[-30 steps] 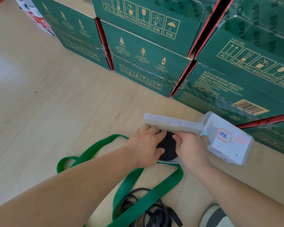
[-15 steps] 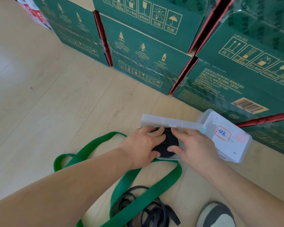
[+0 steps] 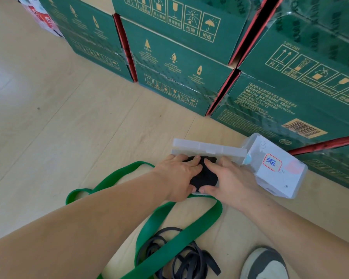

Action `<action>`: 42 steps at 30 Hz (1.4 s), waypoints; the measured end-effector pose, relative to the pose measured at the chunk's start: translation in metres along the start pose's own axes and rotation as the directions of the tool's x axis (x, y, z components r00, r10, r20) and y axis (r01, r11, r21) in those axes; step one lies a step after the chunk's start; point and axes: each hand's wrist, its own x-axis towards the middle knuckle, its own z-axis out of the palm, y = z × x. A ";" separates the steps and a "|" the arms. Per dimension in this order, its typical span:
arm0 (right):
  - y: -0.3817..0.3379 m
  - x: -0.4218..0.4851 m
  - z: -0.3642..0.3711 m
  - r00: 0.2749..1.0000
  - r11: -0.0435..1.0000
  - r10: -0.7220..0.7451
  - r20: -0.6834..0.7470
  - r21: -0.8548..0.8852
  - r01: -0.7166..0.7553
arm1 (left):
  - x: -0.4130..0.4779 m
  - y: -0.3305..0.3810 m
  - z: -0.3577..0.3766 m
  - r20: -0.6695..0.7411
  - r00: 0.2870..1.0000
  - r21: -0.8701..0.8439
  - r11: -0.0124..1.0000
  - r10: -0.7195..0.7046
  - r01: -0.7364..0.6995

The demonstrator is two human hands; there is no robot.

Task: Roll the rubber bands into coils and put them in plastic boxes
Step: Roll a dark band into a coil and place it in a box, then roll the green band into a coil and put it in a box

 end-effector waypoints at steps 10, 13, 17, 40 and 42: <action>-0.002 -0.015 0.008 0.983 0.988 -0.070 -0.172 0.127 0.093 | -0.033 -0.031 0.011 -0.359 0.918 0.078 0.986 0.167 -0.149; -0.011 -0.004 0.007 0.921 0.998 -0.062 -0.384 -0.002 0.066 | -0.029 -0.032 -0.004 -0.444 0.894 0.183 0.983 0.065 0.019; -0.033 0.010 -0.005 0.886 0.996 0.029 -0.462 0.089 0.014 | -0.025 -0.020 -0.025 -0.425 0.858 0.031 0.943 -0.288 0.331; -0.094 0.035 0.005 0.972 0.672 0.179 0.151 0.703 -0.233 | -0.096 -0.093 0.034 -0.024 0.748 -0.380 0.698 -0.663 0.607; -0.098 0.032 0.007 0.979 0.778 0.115 0.167 0.598 -0.193 | -0.095 -0.086 0.032 -0.034 0.782 -0.392 0.728 -0.623 0.563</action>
